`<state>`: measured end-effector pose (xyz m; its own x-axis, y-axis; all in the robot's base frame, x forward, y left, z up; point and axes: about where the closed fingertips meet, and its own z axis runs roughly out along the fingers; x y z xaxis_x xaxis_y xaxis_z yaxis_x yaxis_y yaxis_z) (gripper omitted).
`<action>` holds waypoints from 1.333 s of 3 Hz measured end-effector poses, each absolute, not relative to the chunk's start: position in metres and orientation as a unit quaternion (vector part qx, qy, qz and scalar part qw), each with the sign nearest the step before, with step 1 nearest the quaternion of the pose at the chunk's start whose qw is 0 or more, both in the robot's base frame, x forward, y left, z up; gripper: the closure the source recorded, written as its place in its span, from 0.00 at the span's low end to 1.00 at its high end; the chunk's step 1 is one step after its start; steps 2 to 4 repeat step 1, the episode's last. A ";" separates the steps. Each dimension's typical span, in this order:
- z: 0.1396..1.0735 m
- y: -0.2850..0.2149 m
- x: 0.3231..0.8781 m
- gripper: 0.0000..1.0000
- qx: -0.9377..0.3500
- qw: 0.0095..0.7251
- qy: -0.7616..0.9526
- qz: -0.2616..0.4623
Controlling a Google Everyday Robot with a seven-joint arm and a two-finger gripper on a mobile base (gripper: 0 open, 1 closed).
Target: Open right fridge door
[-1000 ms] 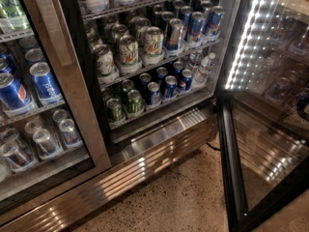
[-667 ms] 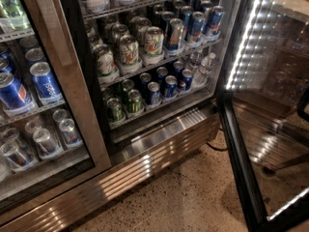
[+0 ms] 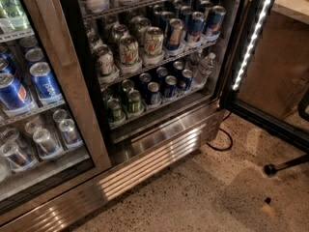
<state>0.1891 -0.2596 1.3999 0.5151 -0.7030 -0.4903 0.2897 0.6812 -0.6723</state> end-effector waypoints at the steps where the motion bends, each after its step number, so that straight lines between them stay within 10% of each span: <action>1: 1.400 -0.260 0.189 0.00 -0.264 0.829 0.391 -0.299; 4: 1.400 -0.260 0.189 0.00 -0.264 0.829 0.391 -0.299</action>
Offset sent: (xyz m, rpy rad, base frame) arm 0.0000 0.0000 0.0000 0.0000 0.0000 0.0000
